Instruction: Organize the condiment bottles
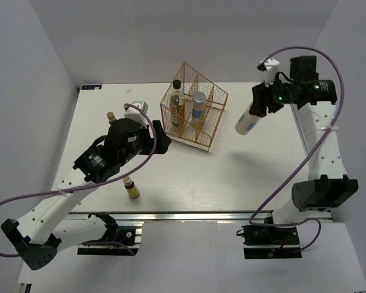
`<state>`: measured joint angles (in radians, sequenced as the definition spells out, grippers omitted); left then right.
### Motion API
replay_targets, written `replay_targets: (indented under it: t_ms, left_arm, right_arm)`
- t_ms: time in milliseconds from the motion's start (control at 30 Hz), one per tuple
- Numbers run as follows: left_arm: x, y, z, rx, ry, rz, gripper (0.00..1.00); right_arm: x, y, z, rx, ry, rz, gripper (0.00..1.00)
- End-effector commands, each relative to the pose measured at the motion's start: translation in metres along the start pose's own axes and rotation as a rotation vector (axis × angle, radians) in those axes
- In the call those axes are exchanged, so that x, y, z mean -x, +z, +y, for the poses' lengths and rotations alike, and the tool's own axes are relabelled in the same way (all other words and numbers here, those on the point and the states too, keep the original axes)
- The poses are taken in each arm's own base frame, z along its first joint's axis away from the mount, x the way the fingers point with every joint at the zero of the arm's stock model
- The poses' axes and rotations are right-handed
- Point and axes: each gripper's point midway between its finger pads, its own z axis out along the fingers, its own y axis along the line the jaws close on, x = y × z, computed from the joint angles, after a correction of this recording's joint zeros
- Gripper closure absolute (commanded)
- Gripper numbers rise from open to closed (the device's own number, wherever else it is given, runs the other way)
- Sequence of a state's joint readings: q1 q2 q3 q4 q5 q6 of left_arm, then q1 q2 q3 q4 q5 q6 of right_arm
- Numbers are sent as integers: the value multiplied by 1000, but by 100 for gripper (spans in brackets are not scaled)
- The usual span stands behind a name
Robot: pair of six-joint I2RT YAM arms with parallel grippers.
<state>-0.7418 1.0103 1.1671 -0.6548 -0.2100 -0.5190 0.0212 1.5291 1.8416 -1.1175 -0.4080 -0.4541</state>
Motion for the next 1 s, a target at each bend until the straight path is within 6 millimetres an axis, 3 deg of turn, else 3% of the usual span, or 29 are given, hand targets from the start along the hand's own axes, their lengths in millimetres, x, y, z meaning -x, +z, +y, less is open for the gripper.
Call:
replay_targets:
  t_ms: [0, 200, 233, 333, 367, 567, 733, 967]
  left_arm:
    - [17, -12, 2, 32, -20, -39, 7]
    - [19, -18, 8, 66, -51, -48, 7]
    - [20, -20, 10, 70, -56, -55, 7]
    - [16, -23, 15, 91, -78, -59, 7]
    - [15, -24, 17, 97, -90, -59, 7]
    - [1, -25, 28, 130, -132, -48, 7]
    - [-7, -30, 36, 154, -148, -43, 7]
    - [-19, -31, 45, 183, -155, -25, 7]
  right_arm:
    - [64, -5, 30, 87, -57, -151, 100]
    - [121, 18, 62, 173, -137, -245, 100]
    - [134, 15, 66, 173, -153, -282, 100]
    - [154, 29, 81, 209, -186, -320, 100]
    - [156, 39, 85, 223, -190, -315, 100]
    - [184, 56, 90, 234, -203, -390, 100]
    - [193, 69, 98, 265, -200, -405, 100]
    - [200, 89, 131, 310, -235, -407, 100]
